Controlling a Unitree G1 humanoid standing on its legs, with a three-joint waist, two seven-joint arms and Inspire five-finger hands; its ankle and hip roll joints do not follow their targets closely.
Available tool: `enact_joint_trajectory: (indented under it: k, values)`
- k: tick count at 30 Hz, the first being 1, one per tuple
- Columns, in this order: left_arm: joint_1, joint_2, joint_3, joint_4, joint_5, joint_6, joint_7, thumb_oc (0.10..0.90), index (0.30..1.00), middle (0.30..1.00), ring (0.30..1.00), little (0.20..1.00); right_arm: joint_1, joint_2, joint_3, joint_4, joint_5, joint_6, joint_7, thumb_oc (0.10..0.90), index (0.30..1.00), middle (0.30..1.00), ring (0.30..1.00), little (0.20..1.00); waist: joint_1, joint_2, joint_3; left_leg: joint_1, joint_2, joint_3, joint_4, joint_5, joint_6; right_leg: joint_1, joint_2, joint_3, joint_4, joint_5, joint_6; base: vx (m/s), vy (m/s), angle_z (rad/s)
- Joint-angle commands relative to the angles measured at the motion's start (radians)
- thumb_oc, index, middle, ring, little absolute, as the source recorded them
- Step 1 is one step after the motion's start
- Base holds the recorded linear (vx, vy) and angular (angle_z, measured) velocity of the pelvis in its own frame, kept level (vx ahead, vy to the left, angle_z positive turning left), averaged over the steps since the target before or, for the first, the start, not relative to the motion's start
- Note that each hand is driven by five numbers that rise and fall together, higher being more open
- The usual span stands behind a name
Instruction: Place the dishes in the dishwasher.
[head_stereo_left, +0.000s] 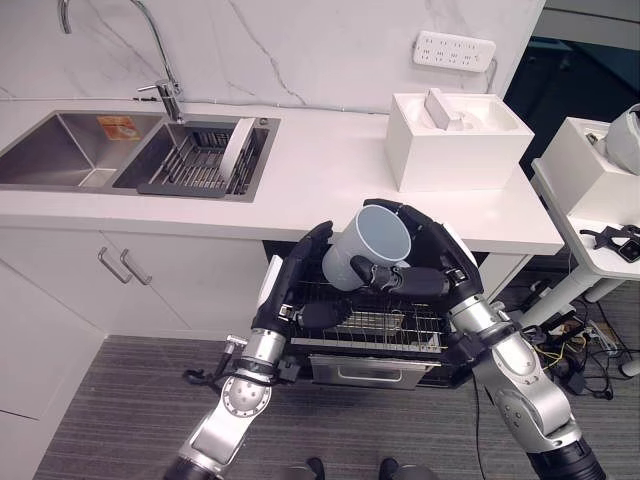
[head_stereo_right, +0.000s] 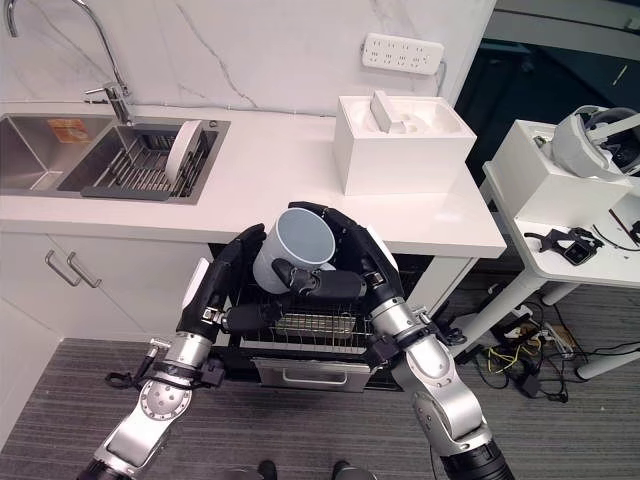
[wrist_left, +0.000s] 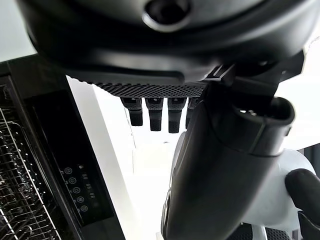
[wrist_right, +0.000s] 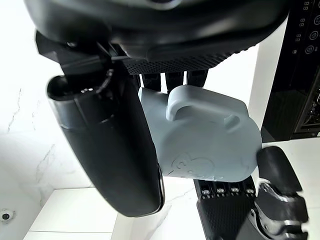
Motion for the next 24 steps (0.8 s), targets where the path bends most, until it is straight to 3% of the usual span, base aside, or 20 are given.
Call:
enact_joint_trajectory:
  k: [1,13,24]
  values:
    - [-0.054,0.0,0.131,-0.108,-0.054,-0.077,0.084,0.8,0.9,0.9,0.9,0.9,-0.04,0.01,-0.089,-0.056,0.0,-0.137,-0.016,0.4,0.3,0.3,0.3,0.3,0.017,0.001,-0.045,0.088,0.112,0.044,0.014,-0.161,-0.023,0.013,-0.012,0.027,0.035,-0.146,0.052,0.0,0.0,0.0]
    - [-0.019,0.009,0.252,-0.097,-0.067,-0.093,0.128,0.8,0.9,0.9,0.9,0.9,0.006,0.002,-0.167,-0.02,-0.05,-0.131,-0.049,0.4,0.3,0.3,0.3,0.3,0.01,0.0,-0.041,0.091,0.118,0.058,0.014,-0.158,-0.027,0.01,-0.021,0.021,0.035,-0.143,0.055,0.0,0.0,0.0]
    - [-0.039,0.041,0.256,-0.094,-0.106,-0.052,-0.025,0.8,0.9,0.9,0.9,0.9,0.03,-0.011,-0.213,0.034,-0.091,-0.116,-0.08,0.4,0.3,0.3,0.3,0.3,-0.015,0.007,-0.001,0.077,0.134,0.066,0.014,-0.139,-0.03,-0.012,-0.004,0.05,0.035,-0.13,0.054,0.0,-0.017,-0.01]
